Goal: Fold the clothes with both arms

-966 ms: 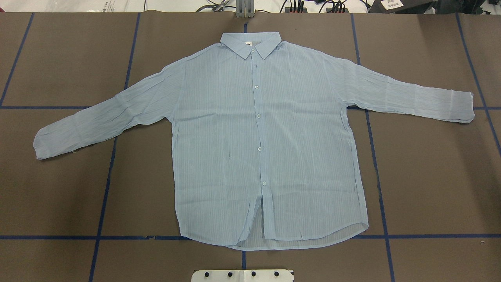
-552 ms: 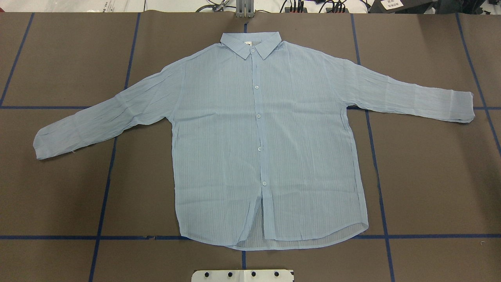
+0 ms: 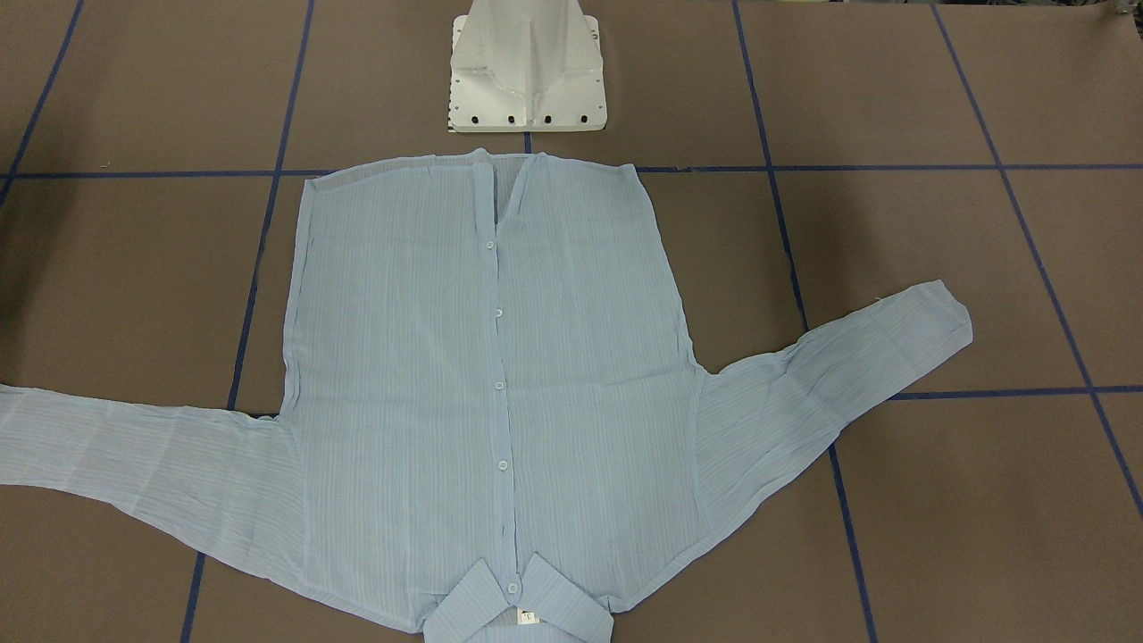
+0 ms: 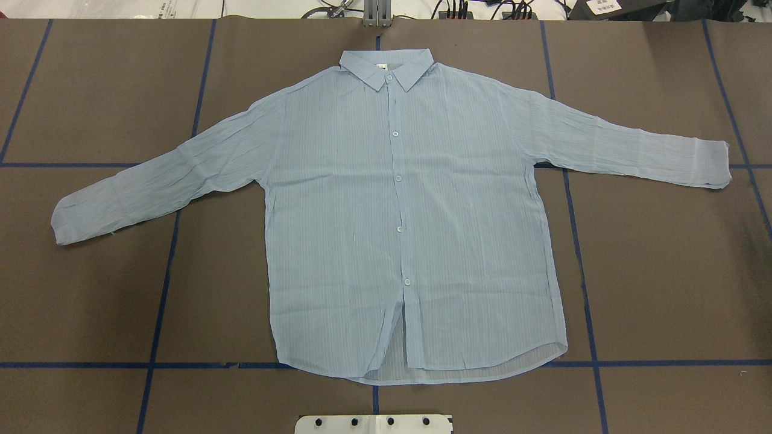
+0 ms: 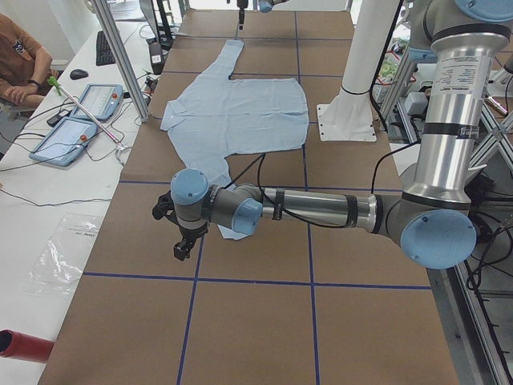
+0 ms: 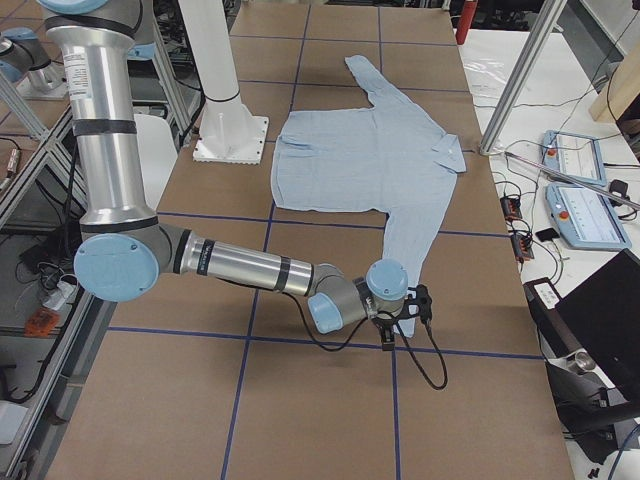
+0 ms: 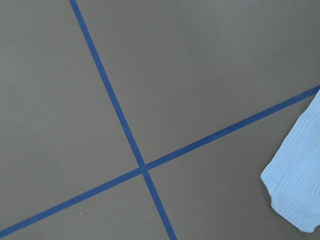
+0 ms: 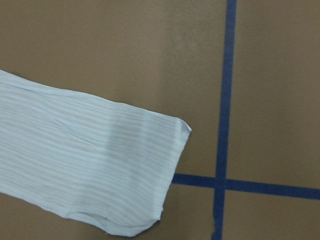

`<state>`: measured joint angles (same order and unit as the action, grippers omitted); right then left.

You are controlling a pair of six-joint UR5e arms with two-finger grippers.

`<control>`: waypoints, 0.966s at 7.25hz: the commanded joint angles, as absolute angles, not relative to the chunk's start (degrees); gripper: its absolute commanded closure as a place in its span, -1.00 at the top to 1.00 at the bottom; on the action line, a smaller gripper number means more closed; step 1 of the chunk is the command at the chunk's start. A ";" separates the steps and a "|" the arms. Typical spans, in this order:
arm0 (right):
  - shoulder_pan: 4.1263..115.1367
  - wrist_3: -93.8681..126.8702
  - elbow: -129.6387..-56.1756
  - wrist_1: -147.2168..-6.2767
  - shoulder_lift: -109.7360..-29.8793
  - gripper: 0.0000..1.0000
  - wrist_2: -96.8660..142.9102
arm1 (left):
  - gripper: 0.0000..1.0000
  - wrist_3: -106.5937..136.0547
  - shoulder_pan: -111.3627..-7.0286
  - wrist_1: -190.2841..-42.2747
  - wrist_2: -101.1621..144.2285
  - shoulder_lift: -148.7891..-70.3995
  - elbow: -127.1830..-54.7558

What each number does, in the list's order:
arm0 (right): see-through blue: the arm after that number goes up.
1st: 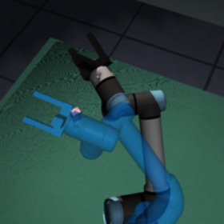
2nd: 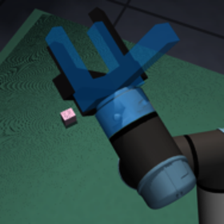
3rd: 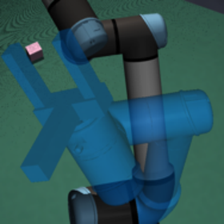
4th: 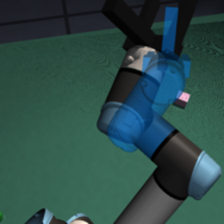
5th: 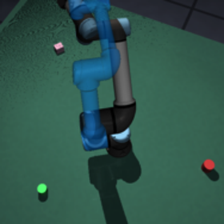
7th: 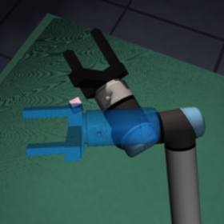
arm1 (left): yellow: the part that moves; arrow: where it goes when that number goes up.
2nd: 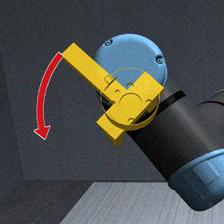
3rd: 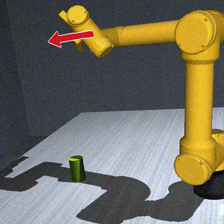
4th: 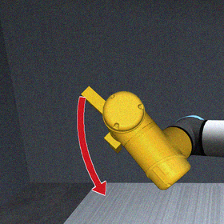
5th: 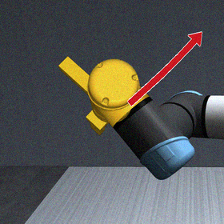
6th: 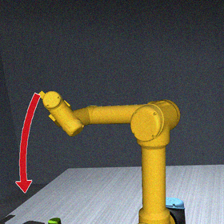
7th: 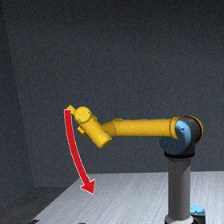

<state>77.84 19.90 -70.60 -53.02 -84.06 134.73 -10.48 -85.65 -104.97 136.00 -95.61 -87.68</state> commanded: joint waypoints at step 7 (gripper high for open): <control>72.25 21.53 -63.65 -52.73 -79.64 0.66 133.60 | 0.98 -10.81 -85.69 -106.52 136.05 -95.36 -87.45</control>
